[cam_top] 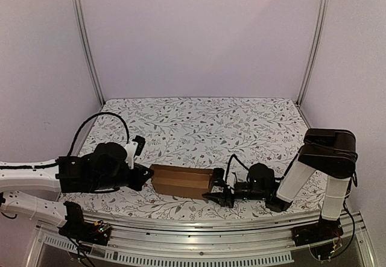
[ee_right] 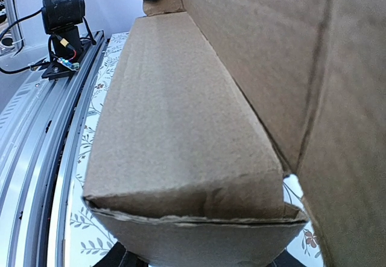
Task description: Fold the paper box
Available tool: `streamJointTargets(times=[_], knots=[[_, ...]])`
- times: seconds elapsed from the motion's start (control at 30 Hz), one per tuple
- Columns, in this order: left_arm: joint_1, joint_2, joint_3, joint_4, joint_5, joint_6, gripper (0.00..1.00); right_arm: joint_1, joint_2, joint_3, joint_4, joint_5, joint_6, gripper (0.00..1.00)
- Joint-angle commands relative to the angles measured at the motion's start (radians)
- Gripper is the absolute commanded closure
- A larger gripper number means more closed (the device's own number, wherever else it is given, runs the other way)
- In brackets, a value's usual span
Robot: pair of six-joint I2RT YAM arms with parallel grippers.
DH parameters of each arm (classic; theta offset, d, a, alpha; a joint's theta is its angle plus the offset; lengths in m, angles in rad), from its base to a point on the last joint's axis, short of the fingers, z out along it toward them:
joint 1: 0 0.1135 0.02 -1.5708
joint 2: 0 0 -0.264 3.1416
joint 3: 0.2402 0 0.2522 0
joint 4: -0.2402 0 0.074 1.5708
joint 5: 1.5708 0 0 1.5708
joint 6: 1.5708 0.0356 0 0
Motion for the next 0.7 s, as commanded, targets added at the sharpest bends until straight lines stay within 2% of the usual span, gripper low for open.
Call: streamJointTargets(times=[0.0,0.27,0.67], knots=[[0.025,0.001,0.011,-0.068,0.025,0.009,1.00,-0.024,0.015,-0.033,0.009,0.076,0.022,0.67],[0.025,0.077,0.007,-0.055,0.014,0.019,1.00,-0.023,0.022,-0.035,0.024,0.084,0.038,0.67],[0.015,0.158,-0.023,-0.009,0.020,-0.057,1.00,-0.022,0.036,-0.037,0.056,0.120,0.072,0.68]])
